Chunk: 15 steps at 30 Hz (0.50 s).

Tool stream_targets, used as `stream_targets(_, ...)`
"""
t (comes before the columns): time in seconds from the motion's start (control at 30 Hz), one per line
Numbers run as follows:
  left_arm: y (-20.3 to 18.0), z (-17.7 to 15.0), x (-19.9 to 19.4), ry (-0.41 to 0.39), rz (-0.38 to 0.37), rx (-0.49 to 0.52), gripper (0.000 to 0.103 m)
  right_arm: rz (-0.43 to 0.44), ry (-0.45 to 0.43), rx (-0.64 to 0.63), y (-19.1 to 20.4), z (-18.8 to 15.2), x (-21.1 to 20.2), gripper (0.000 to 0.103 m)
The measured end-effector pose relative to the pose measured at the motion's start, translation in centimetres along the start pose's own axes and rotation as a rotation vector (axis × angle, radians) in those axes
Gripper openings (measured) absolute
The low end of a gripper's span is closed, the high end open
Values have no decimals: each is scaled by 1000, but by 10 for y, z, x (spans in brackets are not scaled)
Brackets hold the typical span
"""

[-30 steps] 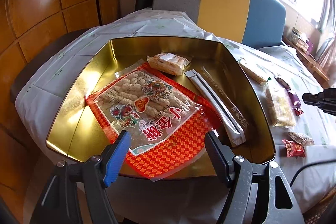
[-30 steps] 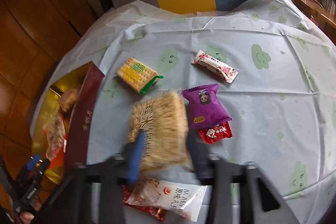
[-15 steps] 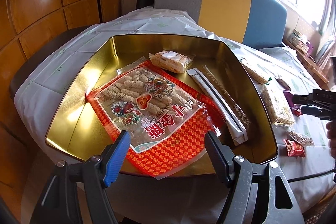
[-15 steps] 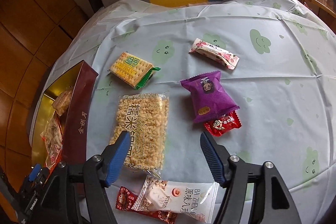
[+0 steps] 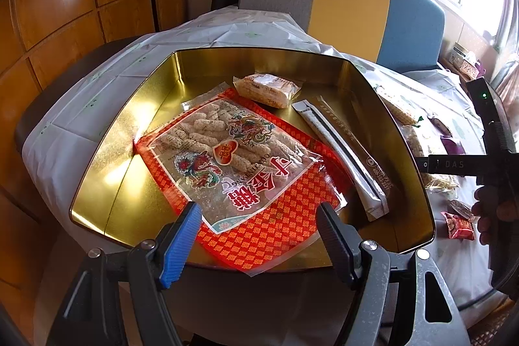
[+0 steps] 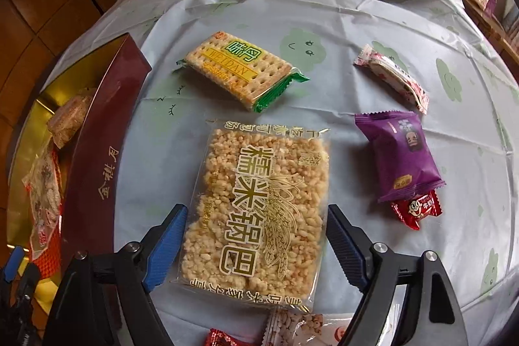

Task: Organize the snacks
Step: 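Grasp the large rice-cracker bag with the right tool, then carry the rice-cracker bag into the gold tray and open the right tool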

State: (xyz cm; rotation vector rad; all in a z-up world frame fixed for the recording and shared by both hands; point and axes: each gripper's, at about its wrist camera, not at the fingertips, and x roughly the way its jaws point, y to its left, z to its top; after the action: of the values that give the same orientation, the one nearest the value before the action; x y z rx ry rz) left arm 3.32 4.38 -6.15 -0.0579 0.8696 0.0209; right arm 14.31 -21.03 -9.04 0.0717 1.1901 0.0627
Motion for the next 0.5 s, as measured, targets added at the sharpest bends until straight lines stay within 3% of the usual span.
stream_targets(0.1, 1, 0, -1, -3, 2, -1, 74, -38, -16, -35, 6, -3, -1, 78)
stream_targets(0.2, 2, 1, -1, -6, 4, -5, 74, -34, -20, -8, 0, -5, -6, 76)
stream_targets(0.5, 4, 2, -4, -13, 5, -13, 74, 135, -73, 126, -31, -10, -37, 76)
